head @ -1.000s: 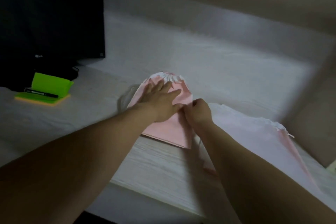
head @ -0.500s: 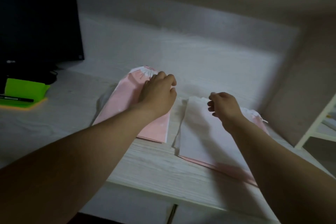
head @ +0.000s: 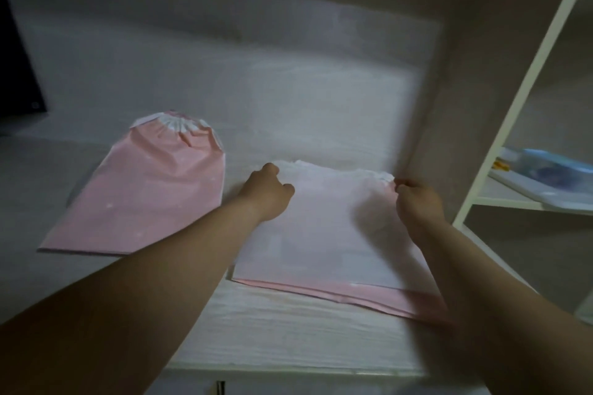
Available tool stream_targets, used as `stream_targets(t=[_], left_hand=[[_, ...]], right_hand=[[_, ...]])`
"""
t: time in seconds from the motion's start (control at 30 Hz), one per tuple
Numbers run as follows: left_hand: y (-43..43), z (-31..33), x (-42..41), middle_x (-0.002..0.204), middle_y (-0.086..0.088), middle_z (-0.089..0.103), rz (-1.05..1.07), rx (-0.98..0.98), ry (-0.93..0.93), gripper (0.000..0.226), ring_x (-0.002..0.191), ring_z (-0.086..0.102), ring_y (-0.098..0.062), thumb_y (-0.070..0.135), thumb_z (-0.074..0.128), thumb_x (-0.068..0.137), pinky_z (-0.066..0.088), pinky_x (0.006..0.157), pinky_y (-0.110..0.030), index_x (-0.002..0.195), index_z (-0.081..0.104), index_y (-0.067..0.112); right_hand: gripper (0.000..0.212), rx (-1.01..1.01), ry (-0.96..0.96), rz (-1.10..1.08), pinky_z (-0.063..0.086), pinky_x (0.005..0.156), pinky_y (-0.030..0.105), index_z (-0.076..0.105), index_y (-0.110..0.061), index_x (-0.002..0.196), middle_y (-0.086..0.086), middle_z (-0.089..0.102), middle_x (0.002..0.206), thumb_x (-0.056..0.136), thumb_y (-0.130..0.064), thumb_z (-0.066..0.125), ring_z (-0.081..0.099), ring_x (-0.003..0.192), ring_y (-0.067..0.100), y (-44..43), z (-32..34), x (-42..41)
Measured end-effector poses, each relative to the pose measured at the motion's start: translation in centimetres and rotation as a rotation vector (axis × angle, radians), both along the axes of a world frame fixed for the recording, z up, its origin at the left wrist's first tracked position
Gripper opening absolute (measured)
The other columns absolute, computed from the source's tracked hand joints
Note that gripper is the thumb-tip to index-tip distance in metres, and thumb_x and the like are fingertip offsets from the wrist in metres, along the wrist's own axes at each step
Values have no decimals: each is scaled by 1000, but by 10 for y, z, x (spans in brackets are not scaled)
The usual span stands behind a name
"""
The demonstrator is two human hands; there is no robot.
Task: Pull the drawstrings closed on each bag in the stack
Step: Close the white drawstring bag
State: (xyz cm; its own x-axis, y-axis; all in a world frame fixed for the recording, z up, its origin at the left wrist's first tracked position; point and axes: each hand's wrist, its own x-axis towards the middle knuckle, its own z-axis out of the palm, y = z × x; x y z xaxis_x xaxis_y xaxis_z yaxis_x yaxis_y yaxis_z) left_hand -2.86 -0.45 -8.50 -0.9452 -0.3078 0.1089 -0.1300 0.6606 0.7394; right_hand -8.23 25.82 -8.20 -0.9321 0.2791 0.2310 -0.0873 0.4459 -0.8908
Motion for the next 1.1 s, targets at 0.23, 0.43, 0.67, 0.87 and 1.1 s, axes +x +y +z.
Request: stream_targets(t=[0.23, 0.43, 0.67, 0.87, 1.1], left_hand=[[-8, -20, -32, 143, -13, 57, 123, 10, -18, 61, 124, 58, -38, 34, 55, 90, 49, 104, -45, 147, 45, 14], [-22, -32, -45, 132, -13, 61, 156, 33, 67, 40, 115, 60, -38, 27, 52, 91, 50, 88, -38, 127, 54, 11], [-24, -28, -46, 122, -13, 67, 202, -24, 94, 37, 105, 63, -37, 31, 57, 90, 53, 92, -41, 120, 61, 11], [-20, -20, -41, 84, -6, 59, 201, 159, 136, 31, 95, 64, -36, 36, 64, 97, 47, 81, -36, 73, 56, 18], [-34, -21, -42, 77, -11, 65, 141, 274, 107, 47, 76, 65, -33, 52, 67, 84, 47, 69, -34, 80, 69, 5]], right_hand=[[27, 67, -205, 196, 49, 79, 31, 52, -28, 81, -3, 55, 98, 100, -10, 49, 55, 84, 16, 5, -16, -30], [26, -8, -83, 327, 58, 91, 58, 80, -20, 92, 6, 76, 98, 71, -19, 65, 71, 90, 27, 9, -43, -78], [14, 108, 27, 150, 57, 80, 43, 73, -9, 92, 8, 76, 88, 89, -23, 72, 72, 84, 31, 0, -35, -65], [9, 7, 144, 249, 46, 67, 31, 66, -13, 84, -3, 66, 77, 91, -11, 72, 59, 71, 18, 11, -32, -64], [12, -257, 11, 388, 37, 49, 29, 59, -18, 74, 7, 59, 62, 73, -10, 68, 51, 55, 22, 2, -23, -50]])
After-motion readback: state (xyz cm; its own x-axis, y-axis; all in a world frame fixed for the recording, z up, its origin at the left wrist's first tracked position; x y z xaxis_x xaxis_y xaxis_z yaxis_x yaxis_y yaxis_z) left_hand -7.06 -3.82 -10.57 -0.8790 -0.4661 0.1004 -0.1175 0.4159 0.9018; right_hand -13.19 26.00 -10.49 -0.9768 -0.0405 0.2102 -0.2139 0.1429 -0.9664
